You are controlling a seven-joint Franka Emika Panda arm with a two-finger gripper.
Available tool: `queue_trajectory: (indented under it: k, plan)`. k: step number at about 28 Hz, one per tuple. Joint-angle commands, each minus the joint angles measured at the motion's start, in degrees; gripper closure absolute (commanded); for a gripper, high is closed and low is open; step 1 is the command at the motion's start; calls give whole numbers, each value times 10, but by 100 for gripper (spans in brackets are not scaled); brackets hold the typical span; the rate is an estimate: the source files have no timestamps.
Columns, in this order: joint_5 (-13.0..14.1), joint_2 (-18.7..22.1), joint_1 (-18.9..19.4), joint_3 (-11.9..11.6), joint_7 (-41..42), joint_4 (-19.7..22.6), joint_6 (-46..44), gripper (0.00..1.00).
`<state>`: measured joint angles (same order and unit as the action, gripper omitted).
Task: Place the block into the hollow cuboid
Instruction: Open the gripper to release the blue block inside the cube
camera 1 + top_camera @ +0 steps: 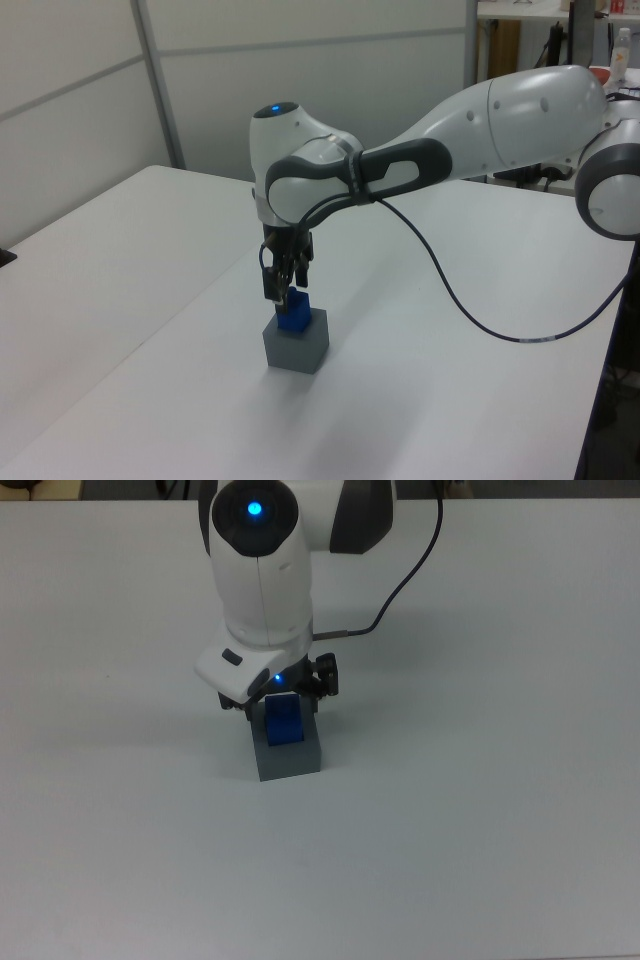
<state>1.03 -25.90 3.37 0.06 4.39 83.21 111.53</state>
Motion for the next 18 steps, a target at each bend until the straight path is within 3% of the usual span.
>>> queue_trajectory:
  k: [1, 11, 18]
  plan:
    - [10, 62, -5, -4, -17, 16, -63, 0]
    - [8, 146, -15, -31, -35, 15, -162, 0]
    - [1, 166, -16, -44, -35, 13, -181, 0]
